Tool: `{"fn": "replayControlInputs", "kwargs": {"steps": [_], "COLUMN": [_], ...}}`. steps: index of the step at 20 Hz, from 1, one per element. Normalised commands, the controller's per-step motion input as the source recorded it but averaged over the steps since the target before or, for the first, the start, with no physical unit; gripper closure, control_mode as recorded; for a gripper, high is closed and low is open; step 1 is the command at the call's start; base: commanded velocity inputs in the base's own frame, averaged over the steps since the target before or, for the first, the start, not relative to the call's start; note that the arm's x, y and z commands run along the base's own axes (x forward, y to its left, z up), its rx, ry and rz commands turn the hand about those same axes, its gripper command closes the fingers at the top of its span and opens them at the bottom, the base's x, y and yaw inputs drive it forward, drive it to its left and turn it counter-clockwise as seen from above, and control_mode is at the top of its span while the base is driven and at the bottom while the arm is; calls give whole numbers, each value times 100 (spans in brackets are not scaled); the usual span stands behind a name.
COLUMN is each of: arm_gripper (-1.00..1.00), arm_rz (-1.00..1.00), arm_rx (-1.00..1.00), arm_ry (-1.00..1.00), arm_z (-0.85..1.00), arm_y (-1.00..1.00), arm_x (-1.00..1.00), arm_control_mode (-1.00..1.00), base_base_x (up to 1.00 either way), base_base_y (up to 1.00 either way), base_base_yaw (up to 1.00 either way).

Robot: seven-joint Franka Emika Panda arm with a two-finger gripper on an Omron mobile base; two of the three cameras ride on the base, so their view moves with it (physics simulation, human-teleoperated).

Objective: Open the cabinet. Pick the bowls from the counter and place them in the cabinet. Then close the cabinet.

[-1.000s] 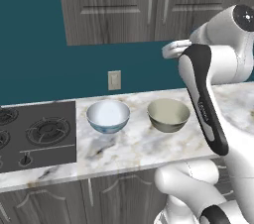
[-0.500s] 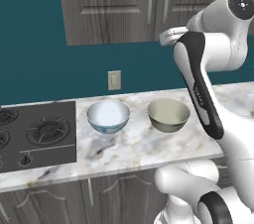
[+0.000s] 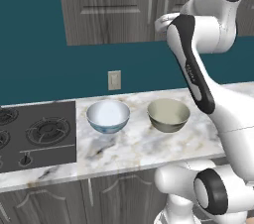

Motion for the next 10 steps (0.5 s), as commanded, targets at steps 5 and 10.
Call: {"fn": "replayControlInputs", "kwargs": {"steps": [5,10], "arm_gripper": [-100,-100], "arm_rz": [0,0], "arm_rx": [-1,0], "arm_ry": [-18,-17], "arm_z": [0,0], "arm_y": [0,0], "arm_x": [35,47], "arm_control_mode": [-100,-100], "base_base_x": [0,0], "base_base_y": [0,0], "base_base_yaw": [0,0]}}
